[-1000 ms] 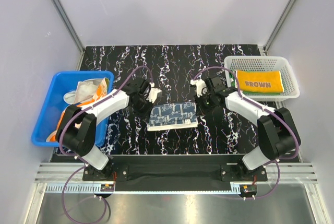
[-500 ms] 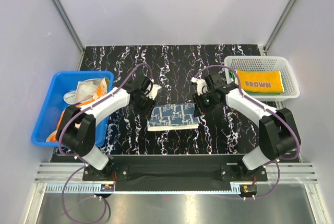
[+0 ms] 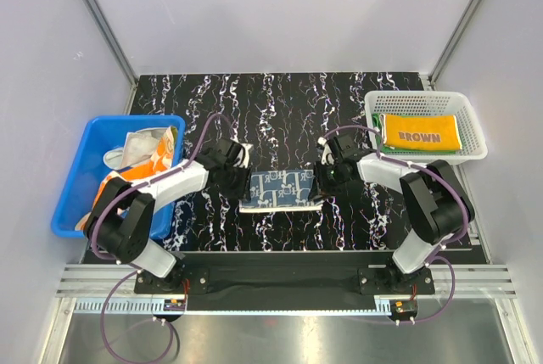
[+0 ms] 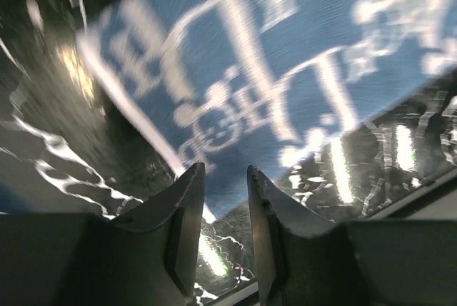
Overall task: Fold and stack the towels
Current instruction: Neatly place the folded towel into the bin
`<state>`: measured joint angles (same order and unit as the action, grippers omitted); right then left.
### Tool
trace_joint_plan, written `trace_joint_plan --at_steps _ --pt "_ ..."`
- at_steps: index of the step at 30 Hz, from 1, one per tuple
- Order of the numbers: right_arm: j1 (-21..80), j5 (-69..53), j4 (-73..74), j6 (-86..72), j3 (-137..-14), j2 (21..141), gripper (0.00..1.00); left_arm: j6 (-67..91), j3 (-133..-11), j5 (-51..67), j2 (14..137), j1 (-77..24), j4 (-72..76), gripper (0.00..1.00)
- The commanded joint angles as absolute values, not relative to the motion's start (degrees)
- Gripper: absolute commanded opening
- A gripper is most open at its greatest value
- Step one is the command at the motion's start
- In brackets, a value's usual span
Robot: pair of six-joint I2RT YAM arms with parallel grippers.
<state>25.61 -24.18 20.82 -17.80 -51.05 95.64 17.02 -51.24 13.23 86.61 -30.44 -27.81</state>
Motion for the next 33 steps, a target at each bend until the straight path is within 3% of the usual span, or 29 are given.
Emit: trace_joint_plan --at_steps 1,9,14,19,25,33 --pt "26.4 -23.7 15.1 -23.9 -49.7 95.4 0.32 24.2 -47.6 7.9 87.4 -30.5 -21.7 0.34" --pt "26.4 -24.8 18.9 -25.8 -53.5 89.3 0.34 24.9 -55.4 0.2 86.2 -30.5 -29.2 0.4" --pt "26.3 -19.2 22.0 -24.9 -55.5 88.6 0.47 24.2 -60.2 2.0 83.9 -31.6 -31.9 0.41" --pt "25.8 -16.2 21.7 -25.1 -56.9 91.5 0.58 26.7 -54.9 14.6 82.5 -32.7 -25.1 0.41" --pt "25.8 -11.7 20.3 -24.7 -56.0 93.3 0.68 28.6 -47.6 11.3 84.1 -32.9 -20.8 0.39" --pt "25.7 -17.0 16.6 -24.3 -53.4 97.3 0.66 29.1 -44.5 7.7 87.7 -32.9 -19.9 0.38"
